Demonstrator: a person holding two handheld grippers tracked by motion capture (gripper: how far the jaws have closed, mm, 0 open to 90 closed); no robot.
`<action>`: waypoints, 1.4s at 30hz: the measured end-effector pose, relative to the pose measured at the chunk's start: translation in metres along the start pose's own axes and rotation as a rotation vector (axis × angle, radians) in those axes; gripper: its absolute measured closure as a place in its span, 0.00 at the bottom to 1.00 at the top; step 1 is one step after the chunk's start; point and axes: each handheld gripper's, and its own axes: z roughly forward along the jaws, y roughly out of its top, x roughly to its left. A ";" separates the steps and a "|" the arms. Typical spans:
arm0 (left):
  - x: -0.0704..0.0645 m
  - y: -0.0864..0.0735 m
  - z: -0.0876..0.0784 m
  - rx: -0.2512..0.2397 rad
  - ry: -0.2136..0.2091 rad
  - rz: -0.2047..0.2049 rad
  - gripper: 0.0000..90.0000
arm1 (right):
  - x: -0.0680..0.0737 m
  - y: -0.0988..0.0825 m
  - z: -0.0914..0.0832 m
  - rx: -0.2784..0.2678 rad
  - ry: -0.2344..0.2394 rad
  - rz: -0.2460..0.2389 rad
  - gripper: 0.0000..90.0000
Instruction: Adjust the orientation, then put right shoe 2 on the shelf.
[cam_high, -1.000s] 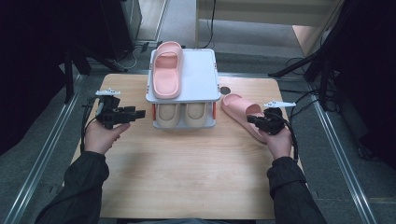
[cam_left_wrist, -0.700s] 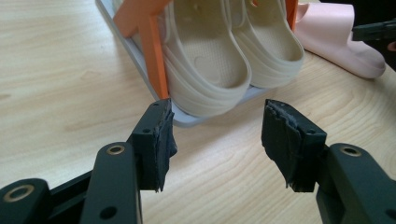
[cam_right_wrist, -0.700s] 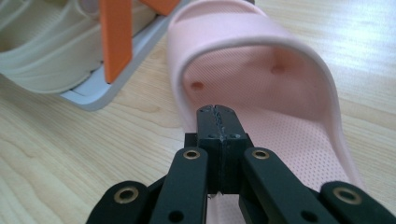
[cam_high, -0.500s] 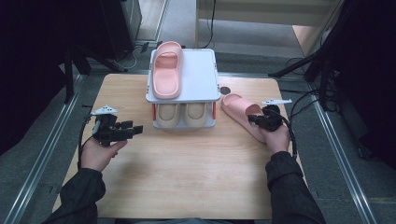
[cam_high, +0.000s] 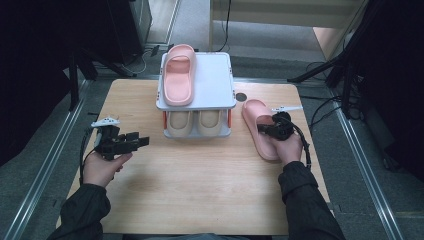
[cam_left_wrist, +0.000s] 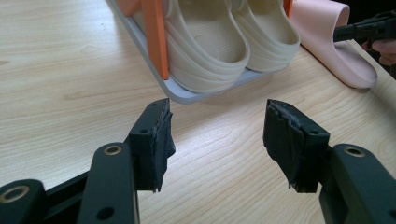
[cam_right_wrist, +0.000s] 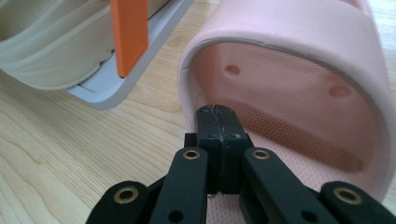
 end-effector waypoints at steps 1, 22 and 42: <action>0.000 0.000 0.000 0.003 0.002 -0.001 0.47 | 0.004 0.001 0.002 0.000 0.001 -0.006 1.00; -0.002 0.004 0.005 0.028 -0.040 -0.005 0.47 | 0.016 0.006 -0.012 -0.028 -0.009 0.008 0.86; -0.008 0.014 0.026 0.084 -0.063 0.016 0.46 | -0.002 -0.008 -0.048 -0.179 -0.093 0.096 0.62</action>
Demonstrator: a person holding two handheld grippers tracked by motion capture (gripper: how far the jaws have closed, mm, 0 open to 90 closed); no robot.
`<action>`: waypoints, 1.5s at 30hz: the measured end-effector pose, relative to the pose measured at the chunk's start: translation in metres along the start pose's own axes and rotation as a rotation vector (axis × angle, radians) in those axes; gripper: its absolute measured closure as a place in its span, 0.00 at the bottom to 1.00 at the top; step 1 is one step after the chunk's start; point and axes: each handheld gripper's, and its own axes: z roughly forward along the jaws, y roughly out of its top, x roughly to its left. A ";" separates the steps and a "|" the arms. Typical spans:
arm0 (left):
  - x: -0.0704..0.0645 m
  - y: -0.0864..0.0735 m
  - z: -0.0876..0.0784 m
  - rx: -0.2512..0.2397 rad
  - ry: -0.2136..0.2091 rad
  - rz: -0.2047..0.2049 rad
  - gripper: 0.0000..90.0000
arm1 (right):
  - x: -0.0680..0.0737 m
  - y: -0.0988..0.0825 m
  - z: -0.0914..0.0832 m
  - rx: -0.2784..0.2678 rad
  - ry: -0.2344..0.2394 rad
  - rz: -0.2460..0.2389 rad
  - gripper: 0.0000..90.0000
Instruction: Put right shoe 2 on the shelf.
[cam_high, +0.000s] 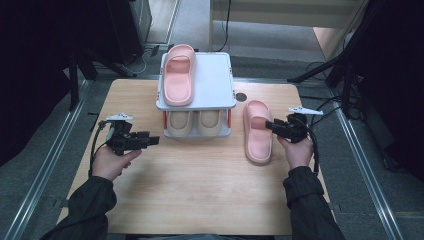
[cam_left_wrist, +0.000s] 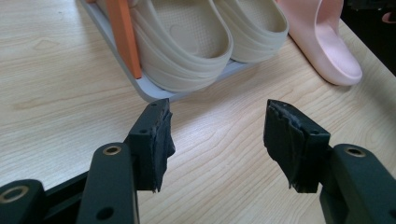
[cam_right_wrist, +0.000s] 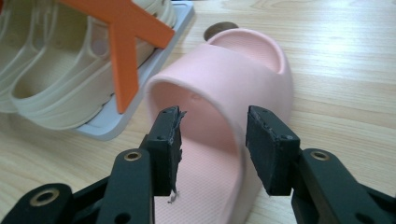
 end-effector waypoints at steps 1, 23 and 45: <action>0.000 0.000 0.001 -0.004 -0.001 -0.005 0.46 | -0.003 -0.001 0.002 0.007 -0.009 0.006 0.62; 0.003 -0.001 0.005 0.027 0.000 -0.004 0.47 | -0.016 -0.006 0.031 0.048 -0.069 0.043 0.63; 0.011 -0.002 0.004 0.034 0.007 -0.023 0.47 | -0.024 -0.006 0.029 0.041 -0.131 0.108 0.87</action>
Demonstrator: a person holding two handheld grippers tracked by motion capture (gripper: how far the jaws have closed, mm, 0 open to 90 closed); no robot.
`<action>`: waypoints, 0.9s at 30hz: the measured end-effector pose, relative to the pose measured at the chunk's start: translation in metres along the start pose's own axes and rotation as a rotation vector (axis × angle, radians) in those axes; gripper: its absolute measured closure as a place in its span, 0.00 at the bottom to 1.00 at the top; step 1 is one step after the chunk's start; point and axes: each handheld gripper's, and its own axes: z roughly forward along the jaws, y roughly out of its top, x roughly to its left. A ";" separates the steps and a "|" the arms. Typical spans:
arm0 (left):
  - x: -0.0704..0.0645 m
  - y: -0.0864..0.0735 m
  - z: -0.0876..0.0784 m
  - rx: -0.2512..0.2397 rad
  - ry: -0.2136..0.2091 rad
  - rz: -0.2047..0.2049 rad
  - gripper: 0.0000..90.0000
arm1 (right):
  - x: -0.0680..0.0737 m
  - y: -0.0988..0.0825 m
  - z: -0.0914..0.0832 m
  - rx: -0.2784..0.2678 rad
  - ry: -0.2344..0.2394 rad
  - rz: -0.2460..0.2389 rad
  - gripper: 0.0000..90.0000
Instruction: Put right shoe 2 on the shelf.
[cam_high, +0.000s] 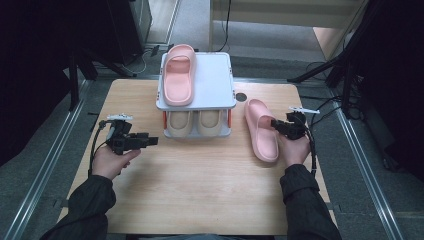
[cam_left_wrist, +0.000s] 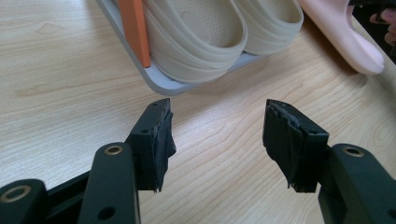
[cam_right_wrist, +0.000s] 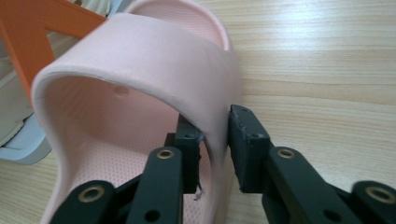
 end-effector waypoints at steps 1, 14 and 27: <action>0.000 0.000 0.000 0.000 0.001 0.000 0.47 | -0.001 0.000 0.000 0.001 0.003 0.016 0.89; 0.003 -0.001 -0.002 0.001 0.005 -0.008 0.47 | -0.001 0.003 -0.003 0.056 -0.007 0.092 0.94; 0.004 -0.001 -0.005 -0.019 -0.002 -0.013 0.47 | 0.012 0.012 -0.012 0.077 -0.023 0.058 0.94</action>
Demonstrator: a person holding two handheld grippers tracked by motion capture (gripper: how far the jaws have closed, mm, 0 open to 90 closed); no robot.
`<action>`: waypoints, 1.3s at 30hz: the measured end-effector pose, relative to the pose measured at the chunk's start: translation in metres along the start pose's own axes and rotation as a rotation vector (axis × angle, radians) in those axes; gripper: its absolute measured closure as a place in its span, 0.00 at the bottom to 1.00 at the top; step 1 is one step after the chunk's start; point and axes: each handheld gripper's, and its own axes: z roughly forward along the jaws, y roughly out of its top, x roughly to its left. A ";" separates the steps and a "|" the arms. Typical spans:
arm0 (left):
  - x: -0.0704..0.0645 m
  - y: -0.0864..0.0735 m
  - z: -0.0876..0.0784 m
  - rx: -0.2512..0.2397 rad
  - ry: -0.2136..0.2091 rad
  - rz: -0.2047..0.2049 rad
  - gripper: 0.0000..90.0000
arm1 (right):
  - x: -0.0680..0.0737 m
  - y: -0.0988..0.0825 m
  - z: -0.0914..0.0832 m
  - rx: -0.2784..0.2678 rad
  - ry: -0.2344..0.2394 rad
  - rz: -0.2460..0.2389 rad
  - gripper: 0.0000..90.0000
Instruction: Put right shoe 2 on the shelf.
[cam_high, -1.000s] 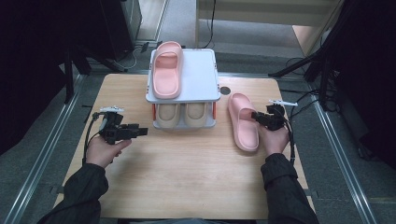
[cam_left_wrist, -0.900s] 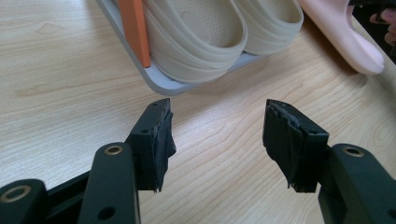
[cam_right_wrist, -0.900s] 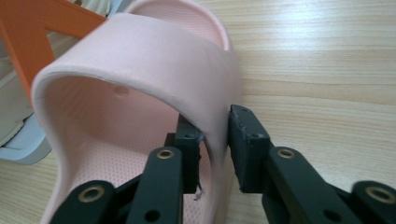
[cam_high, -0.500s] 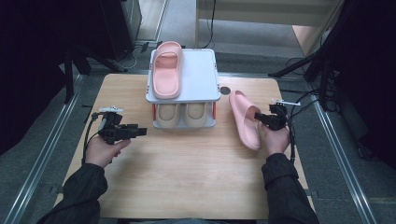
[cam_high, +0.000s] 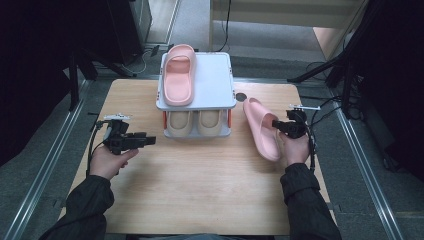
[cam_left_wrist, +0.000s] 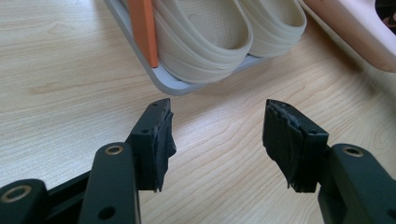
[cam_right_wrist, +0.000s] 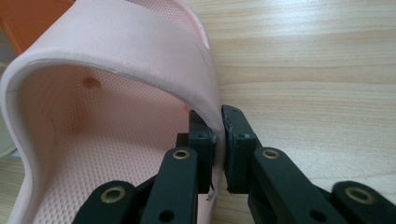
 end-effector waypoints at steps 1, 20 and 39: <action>0.000 0.000 0.000 -0.002 -0.002 -0.001 0.47 | 0.000 0.002 -0.002 -0.003 -0.002 -0.001 0.94; -0.003 0.000 0.003 0.017 0.001 0.016 0.47 | 0.016 0.068 -0.042 -0.026 -0.024 -0.044 0.94; -0.001 0.002 -0.001 -0.010 -0.012 0.013 0.48 | 0.094 0.146 -0.057 -0.079 0.026 -0.104 0.93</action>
